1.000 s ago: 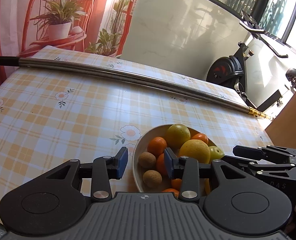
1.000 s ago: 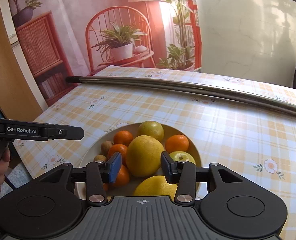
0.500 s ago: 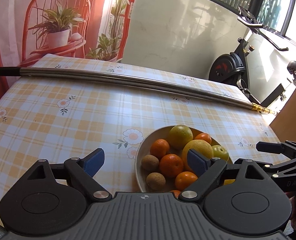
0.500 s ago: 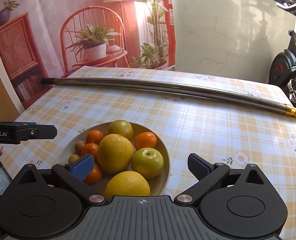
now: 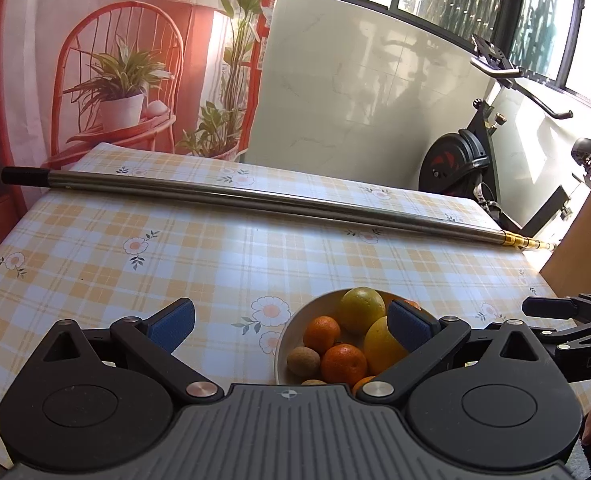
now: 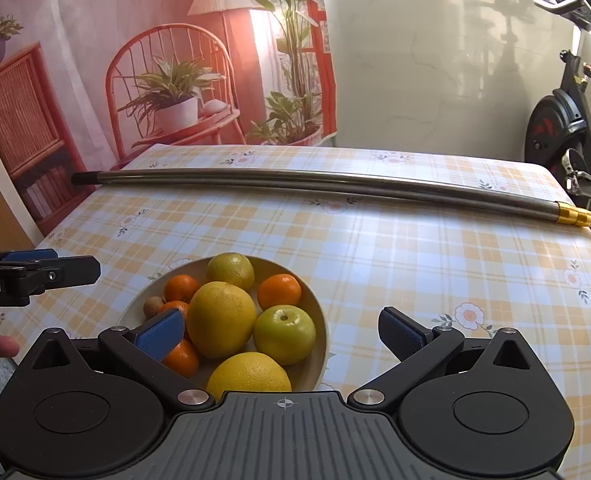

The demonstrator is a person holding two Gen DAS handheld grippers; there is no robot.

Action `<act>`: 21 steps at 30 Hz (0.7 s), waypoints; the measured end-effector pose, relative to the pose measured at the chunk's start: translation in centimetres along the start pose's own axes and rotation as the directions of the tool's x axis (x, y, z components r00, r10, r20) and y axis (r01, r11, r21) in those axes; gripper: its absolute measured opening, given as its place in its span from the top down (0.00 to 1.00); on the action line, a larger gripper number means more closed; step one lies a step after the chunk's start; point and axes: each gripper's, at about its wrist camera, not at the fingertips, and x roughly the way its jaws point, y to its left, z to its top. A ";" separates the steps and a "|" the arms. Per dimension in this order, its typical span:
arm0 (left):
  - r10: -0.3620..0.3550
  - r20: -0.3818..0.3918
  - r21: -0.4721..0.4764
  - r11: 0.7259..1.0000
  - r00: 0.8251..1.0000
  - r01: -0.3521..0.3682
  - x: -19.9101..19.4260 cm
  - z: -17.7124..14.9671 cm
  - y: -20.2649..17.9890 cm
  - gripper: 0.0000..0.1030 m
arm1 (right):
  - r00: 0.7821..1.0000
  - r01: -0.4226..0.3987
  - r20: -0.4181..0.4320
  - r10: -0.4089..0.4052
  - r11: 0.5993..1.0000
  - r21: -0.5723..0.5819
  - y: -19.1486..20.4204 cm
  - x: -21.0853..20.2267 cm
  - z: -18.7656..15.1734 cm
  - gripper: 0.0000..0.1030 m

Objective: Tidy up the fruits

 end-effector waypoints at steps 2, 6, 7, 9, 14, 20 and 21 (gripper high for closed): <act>0.007 0.025 0.010 1.000 1.000 -0.008 -0.6 0.7 -0.1 0.00 | 1.000 0.000 0.011 0.000 1.000 0.002 0.1 -0.5 0.3 0.00; 0.025 0.098 0.049 0.998 0.995 -0.030 -2.2 2.6 -0.8 0.00 | 0.999 0.004 0.046 -0.005 1.000 0.011 0.0 -1.7 1.4 0.00; 0.025 0.117 0.057 0.998 0.993 -0.031 -2.7 3.1 -1.0 0.00 | 0.998 0.005 0.056 -0.006 1.000 0.017 0.0 -2.1 1.8 0.00; 0.022 0.157 0.067 0.997 0.987 -0.033 -3.8 4.1 -1.5 0.00 | 0.996 0.008 0.084 -0.011 1.000 0.029 -0.2 -3.0 2.7 0.00; 0.021 0.261 0.069 0.997 0.965 -0.040 -6.4 6.6 -3.0 0.00 | 0.980 0.045 0.190 -0.050 0.999 0.030 -0.6 -6.1 6.0 0.00; 0.029 0.345 0.061 0.997 0.938 -0.053 -8.9 8.7 -5.0 0.00 | 0.943 0.090 0.318 -0.095 0.995 0.029 -0.9 -10.0 9.1 0.00; 0.026 0.356 0.060 0.997 0.934 -0.051 -9.2 9.0 -5.5 0.00 | 0.936 0.096 0.338 -0.100 0.995 0.027 -1.0 -10.7 9.5 0.00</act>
